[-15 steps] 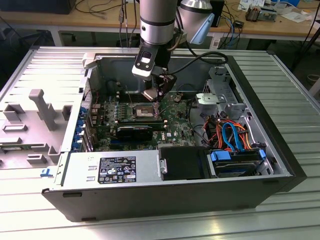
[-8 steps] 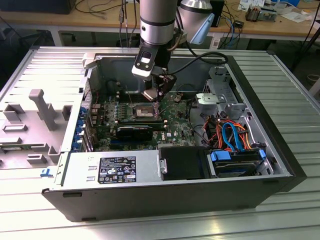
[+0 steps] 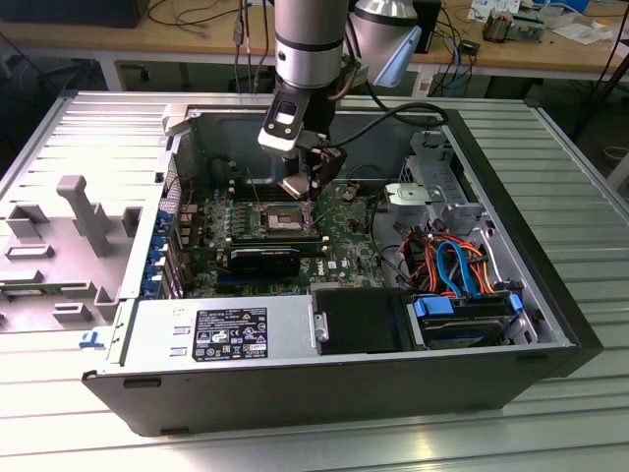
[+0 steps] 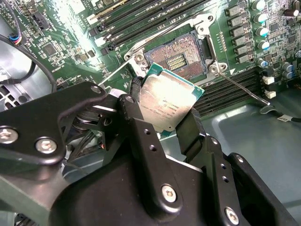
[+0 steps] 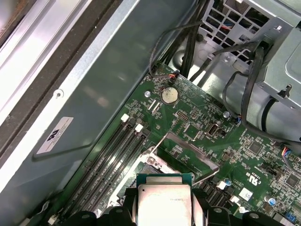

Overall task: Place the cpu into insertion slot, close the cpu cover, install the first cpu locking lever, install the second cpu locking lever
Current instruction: 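Place the cpu into insertion slot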

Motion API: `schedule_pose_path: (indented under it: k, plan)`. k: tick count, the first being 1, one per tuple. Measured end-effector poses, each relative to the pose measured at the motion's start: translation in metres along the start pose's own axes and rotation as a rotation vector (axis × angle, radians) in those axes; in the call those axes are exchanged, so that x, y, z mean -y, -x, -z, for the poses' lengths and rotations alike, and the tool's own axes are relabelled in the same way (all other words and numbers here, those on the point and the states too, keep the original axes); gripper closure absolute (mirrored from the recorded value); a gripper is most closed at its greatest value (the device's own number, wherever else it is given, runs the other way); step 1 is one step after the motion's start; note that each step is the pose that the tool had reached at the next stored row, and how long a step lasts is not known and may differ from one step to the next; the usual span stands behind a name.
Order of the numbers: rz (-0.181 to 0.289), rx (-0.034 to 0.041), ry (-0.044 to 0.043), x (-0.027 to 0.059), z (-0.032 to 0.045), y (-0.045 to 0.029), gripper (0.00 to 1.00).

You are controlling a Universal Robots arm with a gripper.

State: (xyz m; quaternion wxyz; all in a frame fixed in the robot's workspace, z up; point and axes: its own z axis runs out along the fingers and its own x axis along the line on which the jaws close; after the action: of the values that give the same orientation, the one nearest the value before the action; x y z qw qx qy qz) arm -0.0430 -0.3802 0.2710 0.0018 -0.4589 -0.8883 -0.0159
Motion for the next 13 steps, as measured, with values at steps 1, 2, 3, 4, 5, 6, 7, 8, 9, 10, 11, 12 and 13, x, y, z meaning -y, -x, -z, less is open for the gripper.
schedule_pose_path:
  k: [1,2,3,4,5,6,7,8,9,10,11,12,13]
  plan:
    - [-0.003,0.0001,0.0000,0.0000,0.0000,0.0000,0.46]
    - [-0.005,0.0001,0.0001,0.0000,-0.0001,0.0000,0.46]
    - [-0.009,0.0002,0.0002,0.0000,-0.0001,0.0000,0.46]
    - [-0.011,0.0003,0.0002,0.0000,-0.0002,0.0000,0.46]
    - [-0.014,0.0004,0.0002,0.0000,-0.0003,0.0000,0.46]
    - [-0.016,0.0004,0.0003,0.0000,-0.0003,0.0000,0.46]
    - [-0.017,0.0005,0.0003,0.0000,-0.0003,0.0000,0.46]
    - [-0.018,0.0005,0.0003,0.0000,-0.0003,0.0000,0.46]
    - [-0.019,0.0005,0.0004,0.0000,-0.0004,0.0000,0.46]
    - [-0.020,0.0005,0.0004,0.0000,-0.0005,0.0000,0.46]
    - [-0.023,0.0006,0.0004,0.0000,-0.0006,0.0000,0.46]
    - [-0.025,0.0007,0.0005,0.0000,-0.0007,0.0000,0.46]
    - [-0.026,0.0007,0.0005,0.0000,-0.0008,0.0000,0.46]
